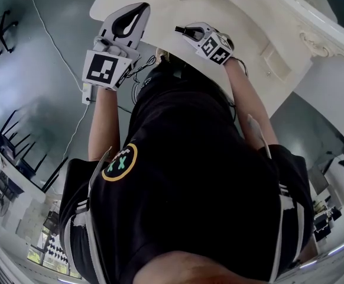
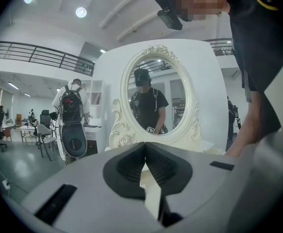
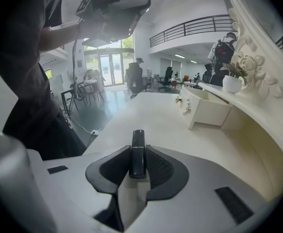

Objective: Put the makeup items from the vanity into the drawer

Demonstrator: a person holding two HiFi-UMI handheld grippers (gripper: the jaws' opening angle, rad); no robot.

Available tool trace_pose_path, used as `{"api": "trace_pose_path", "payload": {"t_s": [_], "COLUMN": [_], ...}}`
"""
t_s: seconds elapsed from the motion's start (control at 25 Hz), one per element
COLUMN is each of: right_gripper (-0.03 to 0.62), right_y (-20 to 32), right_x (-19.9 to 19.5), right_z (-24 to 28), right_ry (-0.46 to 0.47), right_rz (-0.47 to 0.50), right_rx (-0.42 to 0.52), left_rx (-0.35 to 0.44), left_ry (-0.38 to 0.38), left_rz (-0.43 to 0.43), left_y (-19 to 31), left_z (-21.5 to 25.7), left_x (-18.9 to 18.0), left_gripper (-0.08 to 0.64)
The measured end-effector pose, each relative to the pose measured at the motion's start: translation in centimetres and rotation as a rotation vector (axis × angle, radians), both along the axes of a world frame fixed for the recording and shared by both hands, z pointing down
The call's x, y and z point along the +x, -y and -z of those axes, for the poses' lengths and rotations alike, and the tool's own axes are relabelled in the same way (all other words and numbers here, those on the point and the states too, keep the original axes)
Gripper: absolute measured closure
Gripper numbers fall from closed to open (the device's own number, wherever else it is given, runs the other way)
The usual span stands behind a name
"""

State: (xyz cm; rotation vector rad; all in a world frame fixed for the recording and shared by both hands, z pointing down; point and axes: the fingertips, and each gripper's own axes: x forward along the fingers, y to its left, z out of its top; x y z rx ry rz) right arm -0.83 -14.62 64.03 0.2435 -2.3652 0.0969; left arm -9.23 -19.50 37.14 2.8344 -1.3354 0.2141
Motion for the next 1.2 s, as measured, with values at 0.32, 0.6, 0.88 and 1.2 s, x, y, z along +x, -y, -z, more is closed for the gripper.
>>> {"api": "trace_pose_path", "payload": {"t_s": [0.32,0.6,0.88,1.2], "right_gripper": [0.476,0.476,0.476,0.476], "right_y": [2.4,7.1,11.9,16.9], "right_x": [-1.5,-3.6,-5.0,-5.6], "right_z": [5.0,10.8,12.4,10.7], "right_ry": [0.097,0.204,0.238,0.152], "right_rz": [-0.042,-0.081,-0.144,-0.181], "right_rx": [0.065,0.139,0.160,0.153], "left_rx": [-0.002,0.006,-0.001,-0.006], "left_ry": [-0.001,-0.008,0.005,0.018], "left_rz": [-0.001,0.006,0.023,0.038], "left_y": [0.0,0.3,0.1,-0.5], "left_z": [0.0,0.1,0.2,0.0], "left_x": [-0.4,-0.8,-1.6,-3.5], "left_gripper": [0.538,0.538,0.538,0.538]}}
